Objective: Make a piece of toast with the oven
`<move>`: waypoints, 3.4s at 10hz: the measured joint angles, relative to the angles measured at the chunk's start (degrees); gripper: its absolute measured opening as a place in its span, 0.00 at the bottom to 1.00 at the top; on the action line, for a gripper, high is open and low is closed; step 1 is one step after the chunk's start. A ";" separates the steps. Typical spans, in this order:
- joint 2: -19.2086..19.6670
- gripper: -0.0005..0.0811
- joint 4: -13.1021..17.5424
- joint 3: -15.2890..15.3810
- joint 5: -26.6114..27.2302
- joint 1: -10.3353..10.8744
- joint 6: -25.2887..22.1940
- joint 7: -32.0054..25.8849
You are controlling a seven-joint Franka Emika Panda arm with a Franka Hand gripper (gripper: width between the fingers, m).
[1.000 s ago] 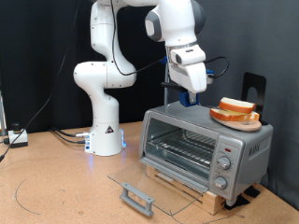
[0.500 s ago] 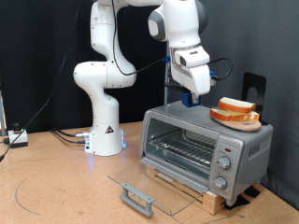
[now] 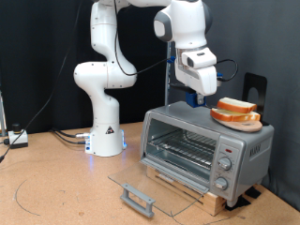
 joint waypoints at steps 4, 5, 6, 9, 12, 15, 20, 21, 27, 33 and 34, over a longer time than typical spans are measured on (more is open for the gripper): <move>1.22 0.49 -0.03 2.92 0.03 0.05 0.90 3.74; 1.35 0.49 -0.13 3.37 0.03 0.03 1.45 4.53; 1.39 0.49 -0.23 3.69 0.08 0.03 1.87 5.21; 1.65 0.49 -0.48 4.46 1.38 0.04 3.51 5.91; 1.90 0.49 -1.59 5.33 4.49 0.17 7.60 5.91; 1.89 0.49 -3.45 5.79 8.31 0.66 11.71 5.84; 1.41 0.49 -4.25 5.52 13.77 0.78 13.95 5.05; 0.95 0.49 -4.20 5.08 15.41 0.78 13.93 4.16; -1.29 0.49 -2.55 1.66 17.23 0.29 9.68 2.54; -0.94 0.49 -2.39 1.69 9.12 -0.67 5.02 3.22; -0.85 0.49 -2.39 1.69 8.71 -0.68 4.40 3.09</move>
